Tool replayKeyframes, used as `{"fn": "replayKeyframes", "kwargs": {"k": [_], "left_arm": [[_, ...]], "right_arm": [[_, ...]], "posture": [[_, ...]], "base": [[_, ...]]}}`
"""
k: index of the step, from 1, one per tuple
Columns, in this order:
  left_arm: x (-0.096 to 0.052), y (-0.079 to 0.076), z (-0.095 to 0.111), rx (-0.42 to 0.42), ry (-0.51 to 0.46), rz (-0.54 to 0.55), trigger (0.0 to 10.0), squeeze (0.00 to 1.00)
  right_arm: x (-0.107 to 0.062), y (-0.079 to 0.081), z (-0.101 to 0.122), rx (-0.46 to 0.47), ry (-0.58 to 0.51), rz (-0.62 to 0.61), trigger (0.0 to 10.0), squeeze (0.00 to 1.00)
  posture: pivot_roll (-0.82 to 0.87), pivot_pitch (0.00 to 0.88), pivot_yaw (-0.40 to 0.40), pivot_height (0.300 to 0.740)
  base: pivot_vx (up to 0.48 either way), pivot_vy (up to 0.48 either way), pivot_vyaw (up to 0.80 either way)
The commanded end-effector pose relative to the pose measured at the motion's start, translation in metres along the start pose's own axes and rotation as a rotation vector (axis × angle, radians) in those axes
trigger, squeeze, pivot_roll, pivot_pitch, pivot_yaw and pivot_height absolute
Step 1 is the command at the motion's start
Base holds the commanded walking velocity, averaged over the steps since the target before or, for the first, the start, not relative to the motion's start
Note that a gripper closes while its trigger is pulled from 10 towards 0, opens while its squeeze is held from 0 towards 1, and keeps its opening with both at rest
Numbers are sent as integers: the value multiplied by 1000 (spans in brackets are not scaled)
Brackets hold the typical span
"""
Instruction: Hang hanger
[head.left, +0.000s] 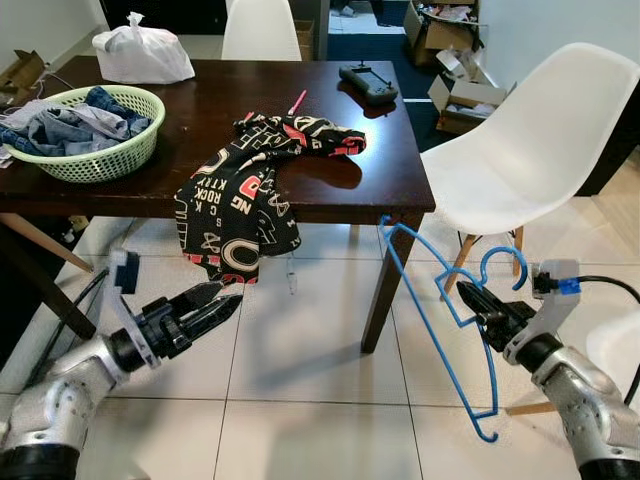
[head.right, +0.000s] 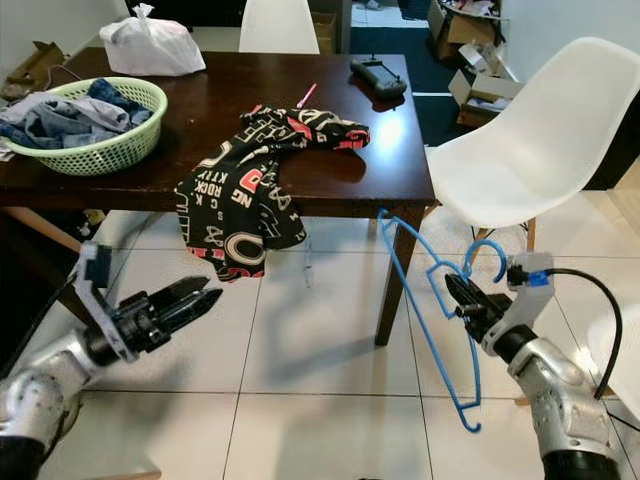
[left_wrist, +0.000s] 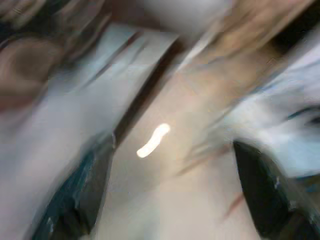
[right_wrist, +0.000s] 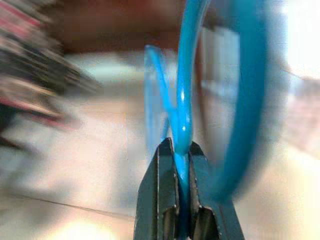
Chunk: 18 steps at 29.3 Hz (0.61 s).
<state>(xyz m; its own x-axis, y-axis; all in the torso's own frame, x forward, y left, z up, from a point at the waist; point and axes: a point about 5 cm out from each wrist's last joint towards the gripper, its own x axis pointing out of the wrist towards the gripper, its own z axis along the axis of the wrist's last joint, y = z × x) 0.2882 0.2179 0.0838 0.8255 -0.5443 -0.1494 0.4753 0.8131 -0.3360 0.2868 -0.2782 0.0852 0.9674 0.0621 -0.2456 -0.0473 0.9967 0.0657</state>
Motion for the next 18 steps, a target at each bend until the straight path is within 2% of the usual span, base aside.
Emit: {"fn": "replayKeyframes", "kwargs": {"k": [1,2,3,4,6,7,8,10,12,13,15,16,18], "left_arm": [[-6,7,-25,25,91,118,10000,1000],[-8,10,-33,46,112,185,10000,43],[-10,13,-39,61,126,233,10000,43],[-11,14,-45,58,139,282,10000,0],[-11,15,-48,58,146,310,10000,0],[-13,17,-56,93,186,368,10000,0],[-13,17,-56,93,186,368,10000,0],[-17,20,-71,122,226,501,10000,0],[-18,19,-77,125,232,535,10000,0],[-19,18,-76,187,202,588,10000,0],[-20,19,-77,188,193,616,10000,0],[-23,23,-78,157,178,660,10000,0],[-23,23,-78,157,178,660,10000,0]], "right_arm": [[-6,-5,-27,-28,86,-100,0,0],[-8,-5,-39,-36,118,-147,0,0],[-10,-4,-47,-43,139,-177,0,0],[-12,-4,-55,-57,170,-212,0,0],[-12,-5,-60,-72,185,-234,0,0],[-14,-4,-67,-92,204,-267,0,0],[-14,-4,-67,-92,204,-267,0,0],[-13,1,-70,-115,189,-294,10000,0],[-13,3,-71,-101,191,-301,10000,0],[-12,11,-74,-79,171,-288,10000,0],[-12,15,-75,-92,160,-279,10000,0],[-11,21,-76,-101,132,-254,10000,0],[-11,21,-76,-101,132,-254,10000,0]], "posture": [[-14,151,6,740],[-13,151,4,740],[-13,151,4,740],[-8,153,1,740],[-8,153,1,740],[-9,153,2,740],[-9,153,2,740],[-11,156,-1,740],[-19,158,-1,740],[-16,162,-7,740],[-12,161,-8,740],[-12,161,-8,740],[-12,161,-8,740]], "base": [[0,0,0],[0,0,0],[0,0,0],[0,0,0],[0,0,0],[0,0,0],[0,0,0],[0,0,0],[0,0,0],[0,0,0],[0,0,0],[0,0,0],[0,0,0]]}}
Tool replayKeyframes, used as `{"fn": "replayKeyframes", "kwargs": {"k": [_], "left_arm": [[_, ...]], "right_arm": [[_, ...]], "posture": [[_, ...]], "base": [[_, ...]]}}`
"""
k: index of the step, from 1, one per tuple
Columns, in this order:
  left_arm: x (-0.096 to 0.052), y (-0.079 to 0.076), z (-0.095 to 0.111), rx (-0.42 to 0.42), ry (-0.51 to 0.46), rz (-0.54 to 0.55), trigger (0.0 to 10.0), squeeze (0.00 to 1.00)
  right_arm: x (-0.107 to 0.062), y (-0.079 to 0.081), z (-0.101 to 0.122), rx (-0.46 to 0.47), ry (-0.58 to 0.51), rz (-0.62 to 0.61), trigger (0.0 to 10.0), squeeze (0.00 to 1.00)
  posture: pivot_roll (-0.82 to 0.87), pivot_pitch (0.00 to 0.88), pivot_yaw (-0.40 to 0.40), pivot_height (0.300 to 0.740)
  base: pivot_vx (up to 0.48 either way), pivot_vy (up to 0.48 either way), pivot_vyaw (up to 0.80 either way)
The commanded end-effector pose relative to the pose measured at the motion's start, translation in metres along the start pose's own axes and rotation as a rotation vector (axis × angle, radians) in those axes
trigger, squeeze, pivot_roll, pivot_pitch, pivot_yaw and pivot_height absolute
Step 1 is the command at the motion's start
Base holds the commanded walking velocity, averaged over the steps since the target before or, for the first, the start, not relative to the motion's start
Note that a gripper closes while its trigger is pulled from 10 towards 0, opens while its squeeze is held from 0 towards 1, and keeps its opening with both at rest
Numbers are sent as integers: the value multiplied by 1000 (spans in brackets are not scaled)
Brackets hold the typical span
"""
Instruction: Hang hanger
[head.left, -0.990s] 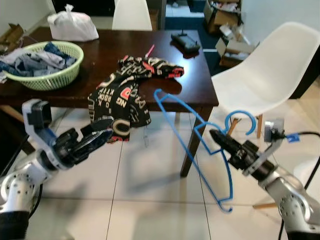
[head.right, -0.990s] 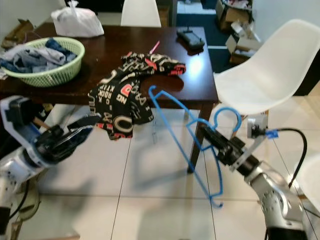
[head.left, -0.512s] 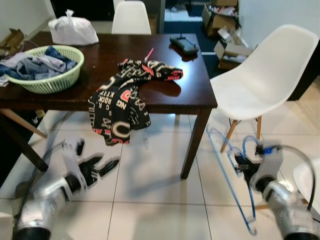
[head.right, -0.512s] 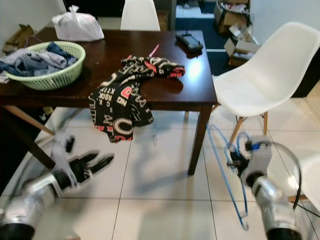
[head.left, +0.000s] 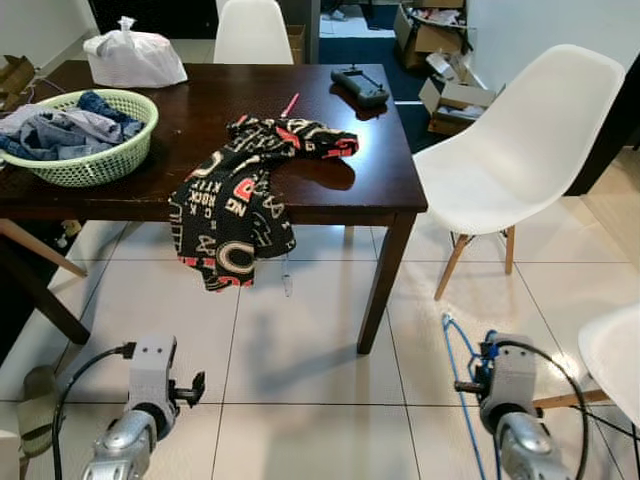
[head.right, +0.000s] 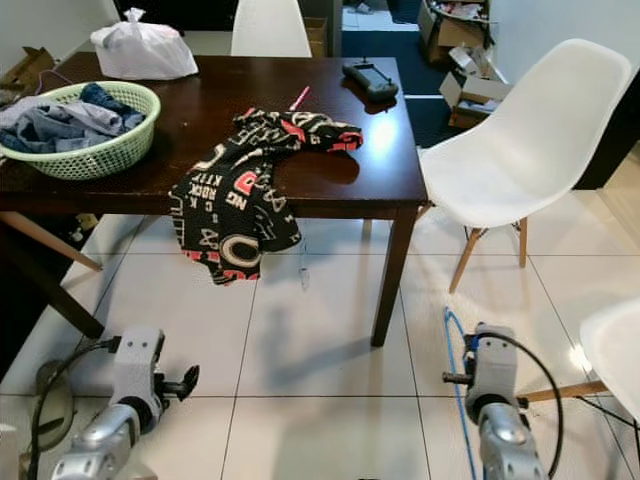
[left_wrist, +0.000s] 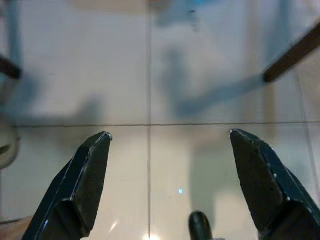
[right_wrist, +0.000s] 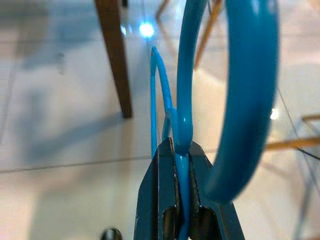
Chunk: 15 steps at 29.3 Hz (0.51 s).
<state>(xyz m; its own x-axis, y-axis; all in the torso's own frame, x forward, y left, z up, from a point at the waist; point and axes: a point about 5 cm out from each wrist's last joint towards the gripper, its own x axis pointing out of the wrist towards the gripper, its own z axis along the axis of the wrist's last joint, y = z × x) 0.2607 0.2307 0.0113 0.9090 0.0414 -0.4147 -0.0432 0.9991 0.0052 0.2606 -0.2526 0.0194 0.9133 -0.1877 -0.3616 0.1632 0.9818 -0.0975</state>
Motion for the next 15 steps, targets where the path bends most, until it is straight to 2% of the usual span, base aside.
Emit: {"fn": "replayKeyframes", "kwargs": {"k": [1,6,11,15], "left_arm": [[-2,3,-6,-9,14,15,10000,0],[-3,-2,-6,22,-24,-14,10000,0],[-4,-4,-5,19,-53,-32,10000,0],[-3,-4,-5,12,-70,-21,10000,0]], "right_arm": [[-3,0,-5,0,1,3,10000,0],[-5,0,-5,47,-34,-10,10000,0],[-5,0,-7,71,-32,-6,10000,0],[-3,4,-8,80,-33,22,10000,0]], "posture": [[-14,164,-8,740],[-13,165,-9,740],[-6,173,-2,740],[3,167,-5,740]], "base": [[0,0,0],[0,0,0],[0,0,0],[0,0,794]]}}
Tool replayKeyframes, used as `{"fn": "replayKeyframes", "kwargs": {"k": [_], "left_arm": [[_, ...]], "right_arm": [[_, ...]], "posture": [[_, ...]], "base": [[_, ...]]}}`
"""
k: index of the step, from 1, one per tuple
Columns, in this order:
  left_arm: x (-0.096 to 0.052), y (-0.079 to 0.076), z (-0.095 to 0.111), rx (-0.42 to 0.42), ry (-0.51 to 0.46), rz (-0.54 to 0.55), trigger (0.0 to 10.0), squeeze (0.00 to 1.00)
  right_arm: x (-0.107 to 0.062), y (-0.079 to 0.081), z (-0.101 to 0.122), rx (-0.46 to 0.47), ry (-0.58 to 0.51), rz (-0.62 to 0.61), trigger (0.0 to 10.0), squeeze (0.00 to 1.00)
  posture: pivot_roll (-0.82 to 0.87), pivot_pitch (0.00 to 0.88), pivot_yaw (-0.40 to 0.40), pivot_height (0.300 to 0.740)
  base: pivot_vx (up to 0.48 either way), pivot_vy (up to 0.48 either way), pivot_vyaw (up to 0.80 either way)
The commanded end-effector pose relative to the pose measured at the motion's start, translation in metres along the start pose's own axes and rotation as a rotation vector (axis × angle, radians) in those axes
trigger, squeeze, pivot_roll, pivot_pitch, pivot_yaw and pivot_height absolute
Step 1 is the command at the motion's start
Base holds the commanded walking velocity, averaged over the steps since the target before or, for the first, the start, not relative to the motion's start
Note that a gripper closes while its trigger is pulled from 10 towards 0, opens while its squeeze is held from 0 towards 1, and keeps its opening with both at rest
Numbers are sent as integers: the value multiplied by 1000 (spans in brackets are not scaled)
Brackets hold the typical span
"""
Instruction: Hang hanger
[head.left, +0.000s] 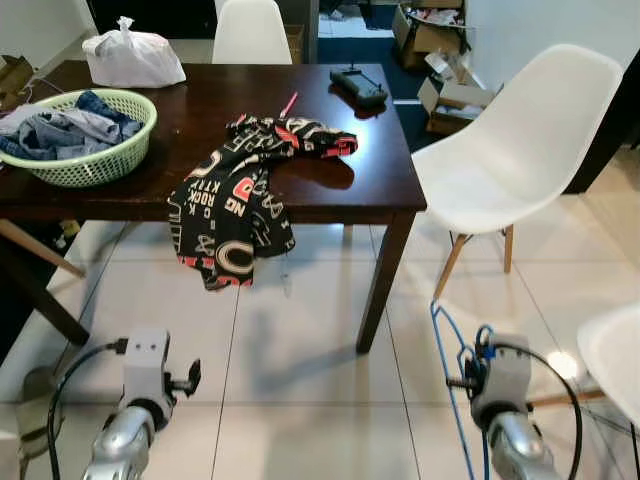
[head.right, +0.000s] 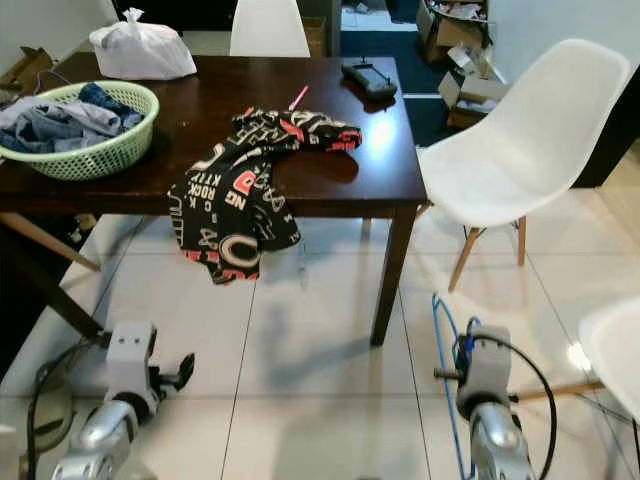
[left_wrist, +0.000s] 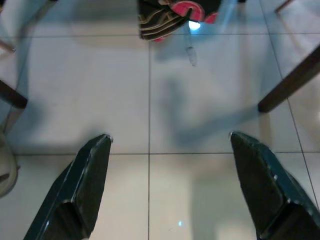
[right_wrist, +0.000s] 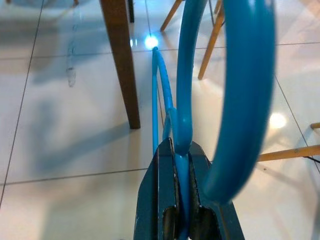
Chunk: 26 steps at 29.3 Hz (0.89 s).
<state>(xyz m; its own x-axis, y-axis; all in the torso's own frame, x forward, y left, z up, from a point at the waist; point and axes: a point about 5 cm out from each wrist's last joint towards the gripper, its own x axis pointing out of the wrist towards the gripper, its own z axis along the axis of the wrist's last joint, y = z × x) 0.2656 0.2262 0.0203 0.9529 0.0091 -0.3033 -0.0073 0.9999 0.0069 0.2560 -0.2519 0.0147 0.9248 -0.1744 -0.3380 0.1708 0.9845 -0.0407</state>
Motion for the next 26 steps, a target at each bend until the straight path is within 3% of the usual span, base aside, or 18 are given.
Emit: {"fn": "replayKeyframes", "kwargs": {"k": [1,17,26], "left_arm": [[-6,0,-15,-3,49,11,10000,0],[-4,-4,-15,5,-1,-4,10000,0],[-3,-5,-15,1,-10,-7,10000,0]], "right_arm": [[-1,3,-3,25,-7,9,10000,0],[1,6,-4,49,-29,44,10000,0],[2,5,-4,69,-37,42,10000,0]], "posture": [[3,167,-5,740],[-1,140,-5,740],[-8,140,-10,740]], "base": [[0,0,775],[0,0,772],[0,0,0]]}}
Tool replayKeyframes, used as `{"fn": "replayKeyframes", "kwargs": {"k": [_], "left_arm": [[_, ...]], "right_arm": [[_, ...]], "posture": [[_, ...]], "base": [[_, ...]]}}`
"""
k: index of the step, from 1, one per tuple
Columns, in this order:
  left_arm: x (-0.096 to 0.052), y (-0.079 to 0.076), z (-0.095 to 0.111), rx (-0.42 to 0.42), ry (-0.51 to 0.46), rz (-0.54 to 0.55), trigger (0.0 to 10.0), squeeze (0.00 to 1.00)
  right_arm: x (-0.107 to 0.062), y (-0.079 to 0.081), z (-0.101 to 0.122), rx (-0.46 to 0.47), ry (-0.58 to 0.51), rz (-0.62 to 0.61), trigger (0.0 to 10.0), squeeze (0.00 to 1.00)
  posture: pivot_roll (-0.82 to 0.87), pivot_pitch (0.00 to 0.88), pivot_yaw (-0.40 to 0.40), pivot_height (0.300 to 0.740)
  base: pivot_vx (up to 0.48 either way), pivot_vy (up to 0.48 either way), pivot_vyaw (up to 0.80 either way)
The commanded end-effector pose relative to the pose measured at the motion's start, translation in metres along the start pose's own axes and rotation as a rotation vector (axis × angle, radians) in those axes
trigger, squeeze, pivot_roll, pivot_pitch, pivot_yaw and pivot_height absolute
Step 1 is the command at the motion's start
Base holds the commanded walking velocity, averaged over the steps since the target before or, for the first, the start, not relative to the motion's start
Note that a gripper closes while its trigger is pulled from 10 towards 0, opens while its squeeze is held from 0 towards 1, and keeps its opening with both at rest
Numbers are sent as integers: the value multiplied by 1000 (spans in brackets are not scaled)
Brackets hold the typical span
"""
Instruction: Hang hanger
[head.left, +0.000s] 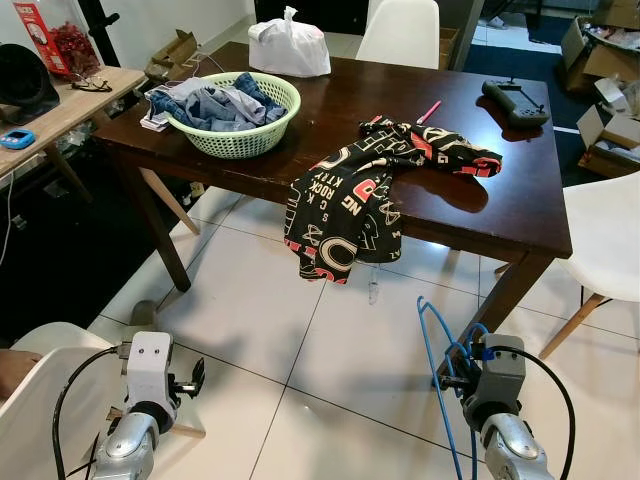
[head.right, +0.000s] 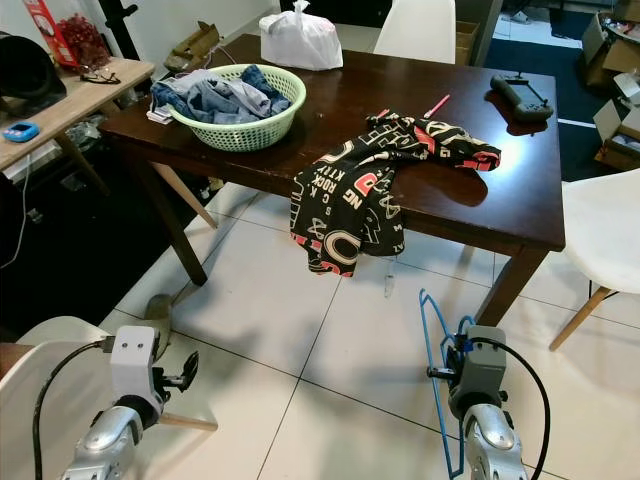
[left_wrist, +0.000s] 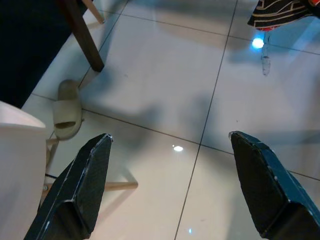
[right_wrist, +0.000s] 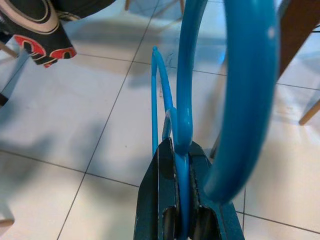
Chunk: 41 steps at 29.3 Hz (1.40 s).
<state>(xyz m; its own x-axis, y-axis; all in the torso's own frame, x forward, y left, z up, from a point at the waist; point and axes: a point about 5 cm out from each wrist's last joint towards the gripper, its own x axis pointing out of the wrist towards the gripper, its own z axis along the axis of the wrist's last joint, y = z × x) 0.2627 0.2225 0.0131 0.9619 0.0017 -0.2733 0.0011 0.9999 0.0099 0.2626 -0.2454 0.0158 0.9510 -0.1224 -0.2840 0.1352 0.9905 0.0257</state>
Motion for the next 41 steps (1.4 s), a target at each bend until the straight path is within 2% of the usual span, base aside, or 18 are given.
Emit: {"fn": "replayKeyframes", "kwargs": {"k": [1,5,13,16,23,32,34,41], "left_arm": [[-2,-1,-7,-2,19,-4,10000,0],[-2,-1,-5,2,12,-14,10000,0],[-1,0,-5,5,8,-20,10000,0],[-1,0,-5,4,6,-22,10000,0],[-1,0,-5,3,4,-23,10000,0],[-1,0,-5,-6,-3,-20,10000,0],[-1,1,-5,-33,-4,-10,10000,0],[-1,2,-5,-29,1,7,10000,0]], "right_arm": [[-3,-3,-7,18,18,-13,10000,0],[-2,-2,-6,20,15,-8,10000,0],[-2,1,-6,11,10,23,10000,0],[-2,5,-6,-11,10,69,10000,0],[-2,5,-6,-1,6,68,10000,0],[-1,1,-8,30,33,55,10000,0],[0,-1,-9,43,45,42,10000,0],[0,-2,-9,45,47,46,10000,0]], "posture": [[-6,141,-9,740],[-7,145,-6,740],[-3,152,1,740],[-2,153,1,740],[-1,156,-1,740],[5,162,-7,740],[4,163,-8,740],[3,167,-10,740]], "base": [[0,0,0],[0,0,0],[317,0,0],[342,0,765],[346,0,768],[349,0,0],[262,0,0],[0,0,0]]}}
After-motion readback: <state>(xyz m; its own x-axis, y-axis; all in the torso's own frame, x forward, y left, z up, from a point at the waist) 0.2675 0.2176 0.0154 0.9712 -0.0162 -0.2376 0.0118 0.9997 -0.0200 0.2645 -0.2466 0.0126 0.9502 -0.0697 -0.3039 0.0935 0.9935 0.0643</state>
